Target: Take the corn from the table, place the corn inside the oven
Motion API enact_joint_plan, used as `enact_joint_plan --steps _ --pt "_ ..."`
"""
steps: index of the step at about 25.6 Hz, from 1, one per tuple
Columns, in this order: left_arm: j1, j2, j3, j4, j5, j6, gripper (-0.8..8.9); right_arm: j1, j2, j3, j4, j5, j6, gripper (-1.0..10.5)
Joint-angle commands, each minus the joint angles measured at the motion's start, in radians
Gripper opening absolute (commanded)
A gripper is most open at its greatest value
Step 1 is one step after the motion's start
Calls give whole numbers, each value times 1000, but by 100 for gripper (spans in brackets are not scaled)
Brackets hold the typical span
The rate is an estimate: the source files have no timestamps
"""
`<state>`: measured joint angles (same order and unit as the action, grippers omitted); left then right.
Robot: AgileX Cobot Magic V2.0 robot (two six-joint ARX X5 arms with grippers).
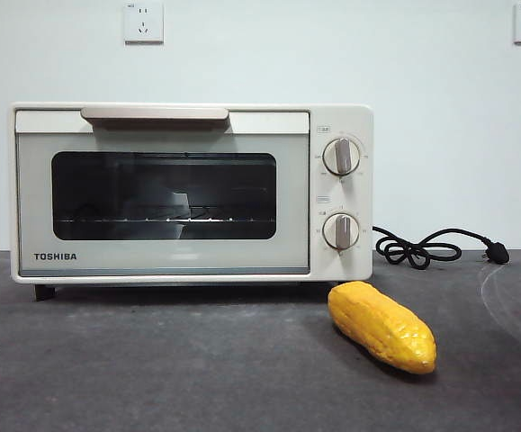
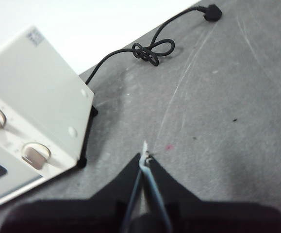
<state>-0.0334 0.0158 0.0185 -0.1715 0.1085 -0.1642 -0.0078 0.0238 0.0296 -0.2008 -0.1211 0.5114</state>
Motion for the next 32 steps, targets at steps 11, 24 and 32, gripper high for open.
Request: enact_joint_plan --steps 11,24,32 --pt "0 0 9 191 346 -423 -5 1 1 31 228 -200 217 1" --pt "0 118 268 202 368 -409 -5 2 238 400 226 -425 122 2" --pt "-11 388 491 192 521 -348 -5 22 537 698 222 -697 82 2"
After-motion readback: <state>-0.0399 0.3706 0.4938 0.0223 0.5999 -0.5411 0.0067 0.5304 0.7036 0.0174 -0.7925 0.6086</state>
